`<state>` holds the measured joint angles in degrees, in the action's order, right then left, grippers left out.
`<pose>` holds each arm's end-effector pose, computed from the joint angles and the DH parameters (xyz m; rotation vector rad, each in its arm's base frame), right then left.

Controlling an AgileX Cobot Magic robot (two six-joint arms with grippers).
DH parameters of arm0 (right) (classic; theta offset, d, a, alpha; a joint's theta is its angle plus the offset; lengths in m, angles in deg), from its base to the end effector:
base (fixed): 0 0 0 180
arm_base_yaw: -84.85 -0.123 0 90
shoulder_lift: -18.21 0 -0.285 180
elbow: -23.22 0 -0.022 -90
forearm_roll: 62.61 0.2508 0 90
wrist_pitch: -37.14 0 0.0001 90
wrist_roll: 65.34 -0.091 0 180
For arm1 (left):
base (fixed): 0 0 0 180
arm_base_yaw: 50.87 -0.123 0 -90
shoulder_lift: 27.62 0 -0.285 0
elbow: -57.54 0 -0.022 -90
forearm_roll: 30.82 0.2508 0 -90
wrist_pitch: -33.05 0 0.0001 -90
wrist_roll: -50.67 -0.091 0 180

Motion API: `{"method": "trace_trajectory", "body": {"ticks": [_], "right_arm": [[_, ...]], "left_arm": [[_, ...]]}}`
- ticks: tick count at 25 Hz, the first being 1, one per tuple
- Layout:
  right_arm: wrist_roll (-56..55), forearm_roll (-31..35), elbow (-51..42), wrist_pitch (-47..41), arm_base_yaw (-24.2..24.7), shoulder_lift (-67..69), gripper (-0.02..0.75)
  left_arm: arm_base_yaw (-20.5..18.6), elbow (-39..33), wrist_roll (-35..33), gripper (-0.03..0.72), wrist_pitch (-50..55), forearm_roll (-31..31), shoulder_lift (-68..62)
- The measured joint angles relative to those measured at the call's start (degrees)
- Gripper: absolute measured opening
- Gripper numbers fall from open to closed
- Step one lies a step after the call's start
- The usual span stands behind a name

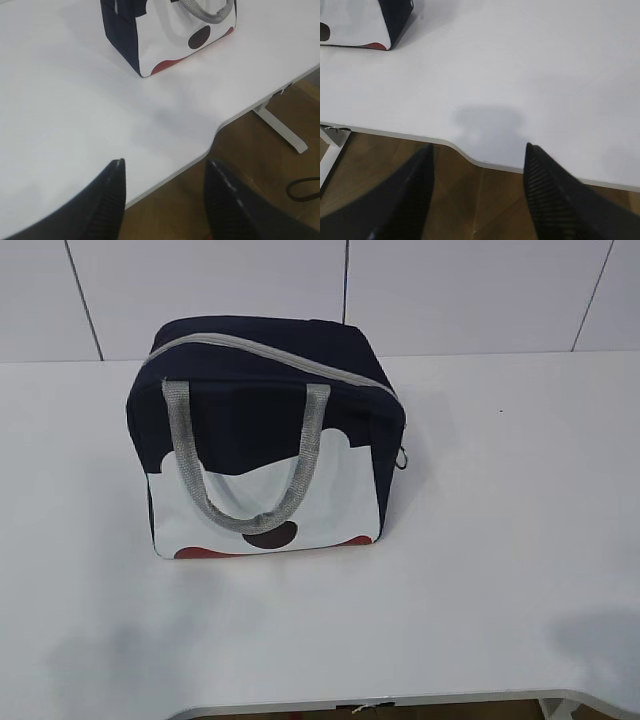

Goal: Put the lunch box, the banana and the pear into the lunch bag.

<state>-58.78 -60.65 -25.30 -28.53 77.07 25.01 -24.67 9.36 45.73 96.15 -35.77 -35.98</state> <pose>-0.0116 0.0013 0.2706 -0.2673 2.0946 0.0541 -0.0085 -0.0036 0.2762 0.5699 2.0230 -0.3286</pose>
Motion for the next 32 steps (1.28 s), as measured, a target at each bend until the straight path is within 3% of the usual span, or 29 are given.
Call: {"method": "trace_trajectory", "body": {"ticks": [5, 8, 15, 19, 32], "right_arm": [[-0.11, -0.1, 0.0, 0.14, 0.0, 0.0, 0.473], [-0.11, -0.1, 0.0, 0.14, 0.56, 0.0, 0.473], [-0.11, -0.1, 0.0, 0.14, 7.92, 0.0, 0.474], [-0.11, -0.1, 0.0, 0.25, 8.75, 0.0, 0.475], [-0.21, -0.1, 0.0, 0.25, 8.75, 0.0, 0.474]], "left_arm": [[-2.13, -0.02, 0.0, 0.368, 0.02, -0.11, 0.0], [-7.11, -0.02, 0.0, 0.368, 0.02, -0.11, 0.0], [-19.01, -0.02, 0.0, 0.368, 0.02, -0.11, 0.0], [-23.43, -0.02, 0.0, 0.368, 0.02, -0.11, 0.0], [-25.26, -0.02, 0.0, 0.368, 0.02, -0.11, 0.0]]}}
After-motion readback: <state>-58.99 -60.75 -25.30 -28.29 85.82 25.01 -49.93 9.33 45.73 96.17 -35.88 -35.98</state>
